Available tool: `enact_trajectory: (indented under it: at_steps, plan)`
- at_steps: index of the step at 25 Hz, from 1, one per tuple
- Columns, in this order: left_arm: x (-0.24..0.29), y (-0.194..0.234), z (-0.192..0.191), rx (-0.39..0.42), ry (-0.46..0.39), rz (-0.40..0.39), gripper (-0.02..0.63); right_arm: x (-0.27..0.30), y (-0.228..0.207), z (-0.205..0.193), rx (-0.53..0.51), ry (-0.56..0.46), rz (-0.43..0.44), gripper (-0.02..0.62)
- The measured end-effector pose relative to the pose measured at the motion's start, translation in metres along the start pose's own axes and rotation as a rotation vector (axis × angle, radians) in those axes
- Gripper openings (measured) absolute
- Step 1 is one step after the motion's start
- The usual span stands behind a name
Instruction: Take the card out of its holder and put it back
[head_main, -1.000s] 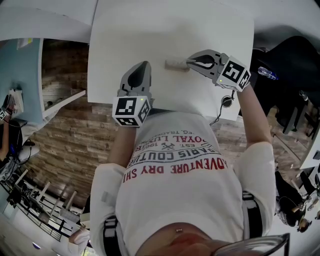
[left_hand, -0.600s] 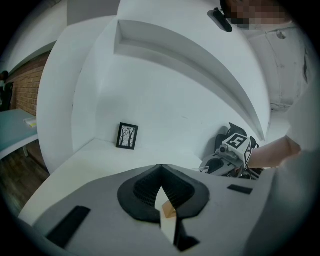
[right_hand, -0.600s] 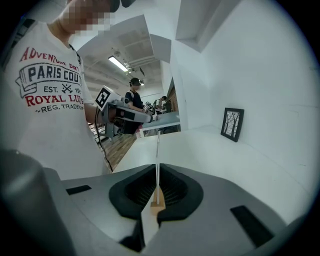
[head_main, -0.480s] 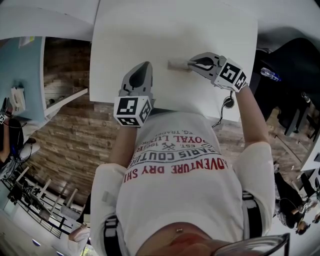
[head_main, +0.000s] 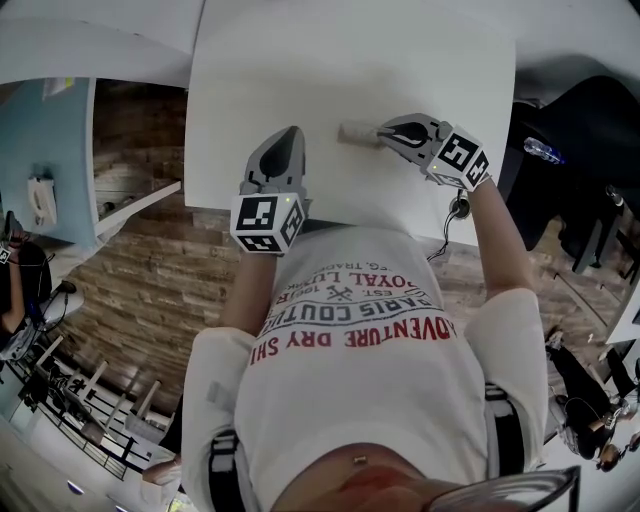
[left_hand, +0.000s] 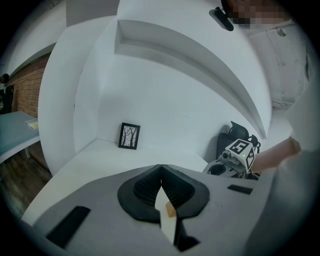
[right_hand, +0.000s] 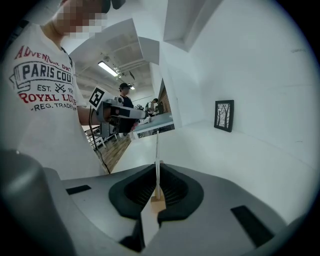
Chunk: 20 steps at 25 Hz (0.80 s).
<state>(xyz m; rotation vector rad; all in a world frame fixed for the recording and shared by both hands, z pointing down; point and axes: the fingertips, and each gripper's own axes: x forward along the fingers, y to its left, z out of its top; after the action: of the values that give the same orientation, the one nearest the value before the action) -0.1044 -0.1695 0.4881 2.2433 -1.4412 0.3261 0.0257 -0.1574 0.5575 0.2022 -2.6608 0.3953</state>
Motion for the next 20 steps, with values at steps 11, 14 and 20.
enact_trajectory:
  at_steps: [11,14,20]
  plan:
    - [0.002,-0.015,0.01,0.026,-0.023,-0.054,0.026,-0.025,0.0,0.05,0.007,-0.167,-0.053,0.149]
    - [0.002,-0.02,0.018,0.036,-0.045,-0.075,0.026,-0.038,-0.002,0.069,0.014,-0.231,-0.158,0.149]
    - [0.002,-0.039,0.039,0.069,-0.103,-0.126,0.026,-0.088,-0.015,0.081,0.118,-0.392,-0.527,0.057]
